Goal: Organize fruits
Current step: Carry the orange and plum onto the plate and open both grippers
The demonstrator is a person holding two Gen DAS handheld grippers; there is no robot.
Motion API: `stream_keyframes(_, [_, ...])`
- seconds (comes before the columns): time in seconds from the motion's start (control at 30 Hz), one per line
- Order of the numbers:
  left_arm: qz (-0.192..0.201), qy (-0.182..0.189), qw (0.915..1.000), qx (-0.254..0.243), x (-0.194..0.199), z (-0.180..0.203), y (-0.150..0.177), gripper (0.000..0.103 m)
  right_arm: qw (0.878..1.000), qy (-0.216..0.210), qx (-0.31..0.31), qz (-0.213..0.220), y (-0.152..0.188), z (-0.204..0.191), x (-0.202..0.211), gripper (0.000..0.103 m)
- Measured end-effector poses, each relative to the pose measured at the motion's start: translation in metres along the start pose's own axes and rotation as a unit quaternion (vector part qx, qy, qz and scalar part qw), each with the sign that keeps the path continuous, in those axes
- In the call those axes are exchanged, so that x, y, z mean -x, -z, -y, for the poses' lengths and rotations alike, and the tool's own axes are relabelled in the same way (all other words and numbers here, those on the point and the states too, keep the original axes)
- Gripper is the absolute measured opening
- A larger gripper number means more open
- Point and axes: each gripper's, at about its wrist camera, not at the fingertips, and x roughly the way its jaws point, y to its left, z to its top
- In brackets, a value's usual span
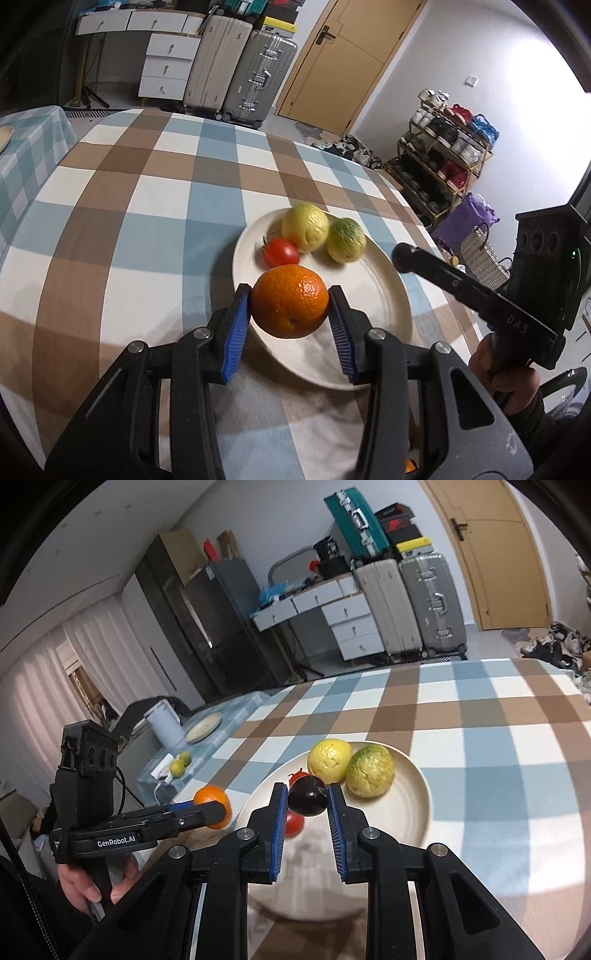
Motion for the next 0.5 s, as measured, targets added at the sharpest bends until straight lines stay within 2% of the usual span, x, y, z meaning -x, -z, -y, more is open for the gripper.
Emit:
stream_keyframes(0.27, [-0.006, 0.004, 0.9999, -0.013, -0.029, -0.003, -0.016, 0.039, 0.999, -0.013, 0.008, -0.041, -0.022, 0.005, -0.051, 0.022])
stream_keyframes(0.5, [-0.020, -0.006, 0.9996, -0.021, -0.043, -0.004, -0.012, 0.039, 0.997, -0.007, 0.018, -0.075, -0.017, 0.003, -0.072, 0.022])
